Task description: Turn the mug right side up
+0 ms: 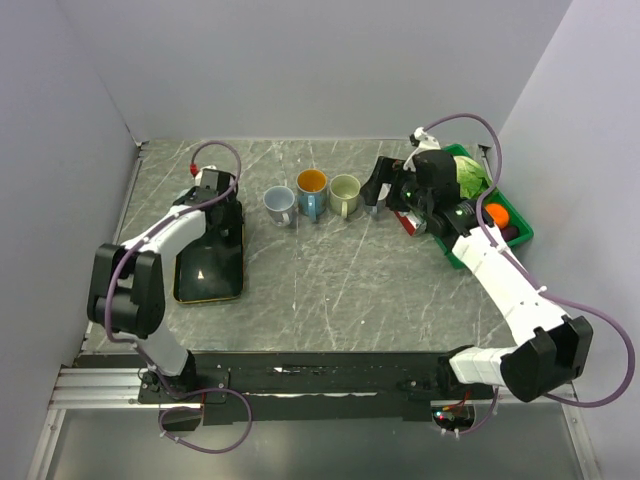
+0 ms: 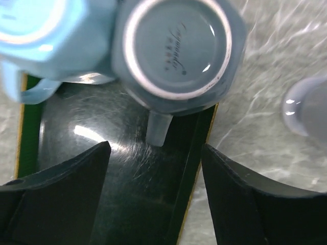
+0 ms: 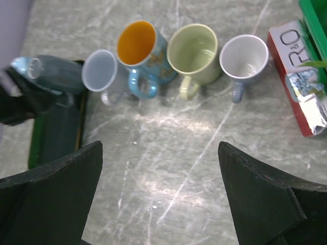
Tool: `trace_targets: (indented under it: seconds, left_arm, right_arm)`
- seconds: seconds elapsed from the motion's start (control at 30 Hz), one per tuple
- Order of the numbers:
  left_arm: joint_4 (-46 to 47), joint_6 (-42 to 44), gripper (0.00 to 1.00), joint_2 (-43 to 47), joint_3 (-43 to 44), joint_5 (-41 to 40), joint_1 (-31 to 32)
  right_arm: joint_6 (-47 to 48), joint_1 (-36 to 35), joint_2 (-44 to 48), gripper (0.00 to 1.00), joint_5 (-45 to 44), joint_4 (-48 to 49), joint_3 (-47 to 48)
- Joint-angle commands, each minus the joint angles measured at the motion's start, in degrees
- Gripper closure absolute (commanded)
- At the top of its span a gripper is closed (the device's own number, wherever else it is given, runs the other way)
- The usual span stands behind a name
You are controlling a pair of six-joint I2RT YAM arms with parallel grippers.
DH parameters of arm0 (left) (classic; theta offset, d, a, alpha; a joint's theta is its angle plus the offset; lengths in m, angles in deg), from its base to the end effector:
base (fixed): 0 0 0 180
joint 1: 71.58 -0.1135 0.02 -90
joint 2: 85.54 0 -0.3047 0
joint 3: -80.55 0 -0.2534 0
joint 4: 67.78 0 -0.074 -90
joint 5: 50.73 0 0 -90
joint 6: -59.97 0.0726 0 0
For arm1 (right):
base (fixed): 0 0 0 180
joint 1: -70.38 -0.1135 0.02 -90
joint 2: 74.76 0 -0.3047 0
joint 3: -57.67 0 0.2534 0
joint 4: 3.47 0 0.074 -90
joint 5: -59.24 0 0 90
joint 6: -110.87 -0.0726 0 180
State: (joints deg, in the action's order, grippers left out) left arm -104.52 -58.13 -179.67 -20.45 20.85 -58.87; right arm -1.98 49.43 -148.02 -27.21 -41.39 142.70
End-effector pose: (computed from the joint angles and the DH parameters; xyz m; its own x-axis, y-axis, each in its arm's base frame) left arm 0.3706 -0.0601 0.2389 -0.6856 -0.3035 -0.6617 -0.3452 0.9358 -0.0716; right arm 0.2896 0.1157 0.3924 -0.5380 0.2090 -0.8166 -0.2169 0.9018 0.3737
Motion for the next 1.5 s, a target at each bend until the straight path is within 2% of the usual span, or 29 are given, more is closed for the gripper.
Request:
trace_targets:
  seconds: [0.0,0.37,0.6,0.87,1.1,1.3,1.47]
  left_arm:
    - [4.4,4.3,0.26,-1.8,2.1,1.5,-0.3]
    - [10.4,6.9,0.38,-3.2,-0.8,3.4,-0.5]
    - [11.5,7.8,0.55,-4.4,-0.3,3.6,-0.8]
    - [11.5,7.9,0.67,-5.5,0.0,3.9,-1.3]
    - [11.3,7.4,0.99,-5.0,0.1,4.3,-1.5]
    - [9.5,6.0,0.99,-1.9,1.1,7.0,-1.4]
    - [3.6,2.5,0.99,3.2,4.9,9.6,-1.5]
  right_arm:
    - [-1.0,0.2,0.9,0.00,1.6,1.3,0.3]
    - [-1.2,0.1,0.1,0.02,2.3,0.7,0.4]
    - [-1.5,0.2,-0.8,0.02,2.2,0.4,1.4]
    - [-1.9,0.2,-2.1,0.04,2.0,-0.5,2.5]
    - [-2.5,0.2,-2.4,0.04,1.7,-0.7,2.8]
    - [-3.4,0.1,-1.4,0.00,2.9,0.1,1.7]
    - [-4.0,0.3,-0.5,0.00,5.3,0.9,2.1]
